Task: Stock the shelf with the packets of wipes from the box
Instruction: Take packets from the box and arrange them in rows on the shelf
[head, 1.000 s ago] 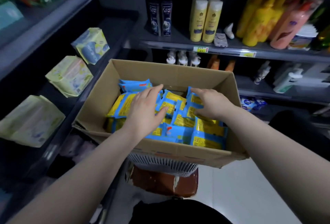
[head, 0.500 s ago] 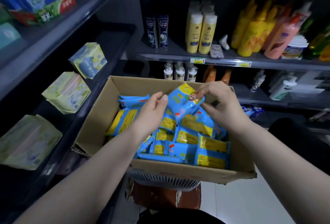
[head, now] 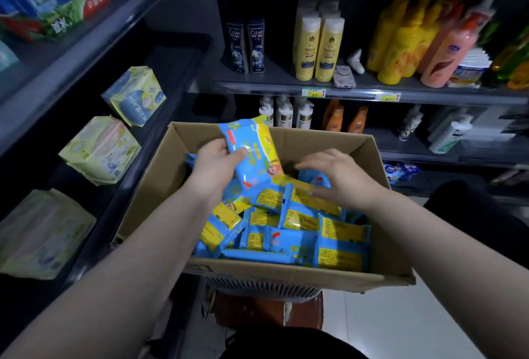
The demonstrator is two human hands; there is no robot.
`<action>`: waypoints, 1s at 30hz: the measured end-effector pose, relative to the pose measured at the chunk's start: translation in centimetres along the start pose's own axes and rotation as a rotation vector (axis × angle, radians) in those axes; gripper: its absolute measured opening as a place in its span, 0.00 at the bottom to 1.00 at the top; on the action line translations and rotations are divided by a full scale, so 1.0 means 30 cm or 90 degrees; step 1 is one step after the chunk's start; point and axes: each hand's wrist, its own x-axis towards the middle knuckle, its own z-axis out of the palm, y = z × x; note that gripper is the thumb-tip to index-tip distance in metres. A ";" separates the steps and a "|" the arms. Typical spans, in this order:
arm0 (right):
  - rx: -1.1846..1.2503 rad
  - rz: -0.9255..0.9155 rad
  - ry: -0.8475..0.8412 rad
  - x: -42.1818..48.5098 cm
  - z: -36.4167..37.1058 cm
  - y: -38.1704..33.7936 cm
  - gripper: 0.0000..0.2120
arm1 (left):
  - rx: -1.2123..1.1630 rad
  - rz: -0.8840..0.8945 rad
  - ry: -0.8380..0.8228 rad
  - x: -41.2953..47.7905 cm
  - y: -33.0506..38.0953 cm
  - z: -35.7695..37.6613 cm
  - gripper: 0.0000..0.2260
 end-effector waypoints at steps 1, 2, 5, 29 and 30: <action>-0.037 -0.005 -0.076 0.014 0.008 -0.006 0.30 | 0.018 0.008 0.004 0.000 0.000 -0.018 0.06; -0.069 -0.010 -0.138 0.028 0.019 -0.016 0.33 | 0.035 0.014 0.004 -0.003 -0.003 -0.033 0.06; -0.109 0.006 -0.233 0.061 0.067 -0.040 0.39 | 0.053 0.025 0.015 -0.014 -0.014 -0.067 0.05; 0.091 -0.377 0.264 0.100 -0.010 -0.312 0.19 | -0.134 0.063 0.079 -0.221 0.032 -0.196 0.18; 0.111 -0.340 0.250 0.114 -0.021 -0.319 0.21 | -0.111 0.082 0.089 -0.235 0.038 -0.228 0.17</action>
